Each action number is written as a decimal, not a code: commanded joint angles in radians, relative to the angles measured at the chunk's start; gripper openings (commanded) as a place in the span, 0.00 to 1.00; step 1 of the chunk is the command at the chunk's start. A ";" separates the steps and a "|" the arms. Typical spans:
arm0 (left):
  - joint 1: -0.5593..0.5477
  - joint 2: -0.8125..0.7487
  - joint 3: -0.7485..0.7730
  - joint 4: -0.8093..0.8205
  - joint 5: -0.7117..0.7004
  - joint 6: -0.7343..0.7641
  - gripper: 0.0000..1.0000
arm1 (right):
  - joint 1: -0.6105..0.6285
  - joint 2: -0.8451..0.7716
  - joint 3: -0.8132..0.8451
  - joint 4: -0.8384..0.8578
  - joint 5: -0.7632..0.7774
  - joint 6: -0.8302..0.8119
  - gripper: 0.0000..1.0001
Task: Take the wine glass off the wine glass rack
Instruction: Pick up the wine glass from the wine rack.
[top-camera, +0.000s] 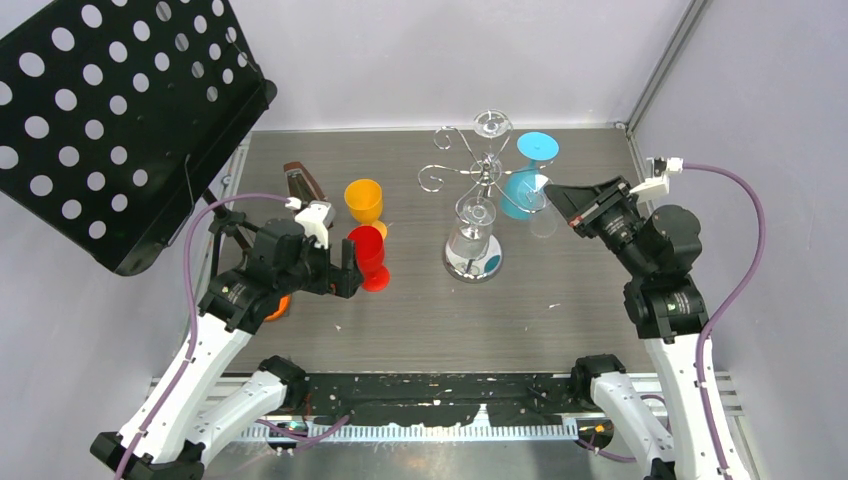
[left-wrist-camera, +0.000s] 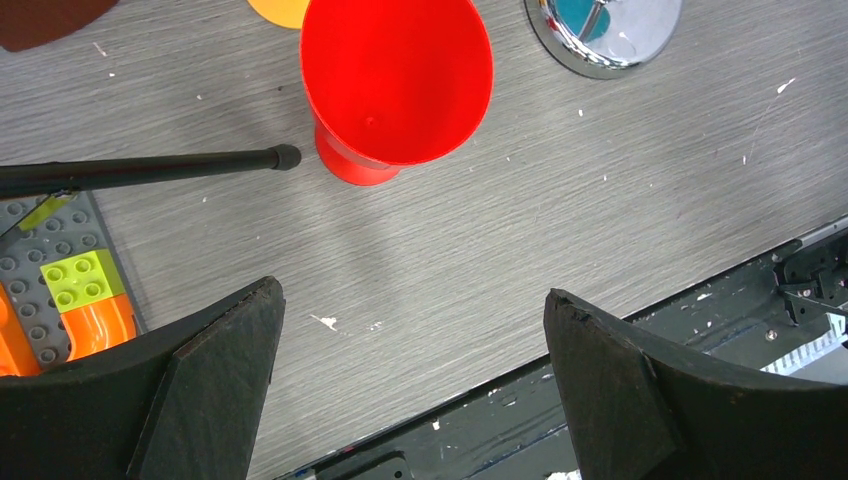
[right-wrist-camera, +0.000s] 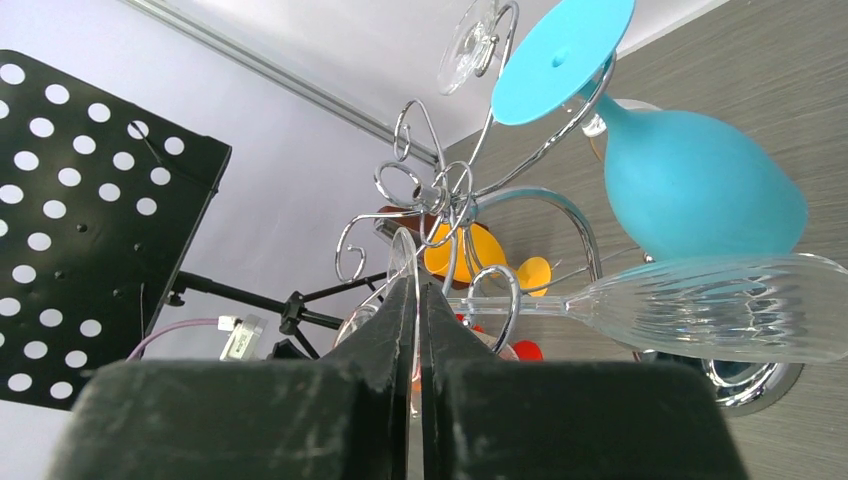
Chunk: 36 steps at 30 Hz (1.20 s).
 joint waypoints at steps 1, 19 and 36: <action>0.006 -0.008 -0.001 0.038 -0.020 0.010 0.99 | -0.006 -0.040 -0.009 0.057 -0.009 0.019 0.06; 0.009 -0.026 -0.006 0.038 -0.021 0.009 0.99 | -0.005 -0.042 -0.048 0.102 -0.074 0.095 0.06; 0.018 -0.023 -0.009 0.039 -0.018 0.007 0.99 | -0.004 0.014 -0.086 0.215 -0.046 0.224 0.06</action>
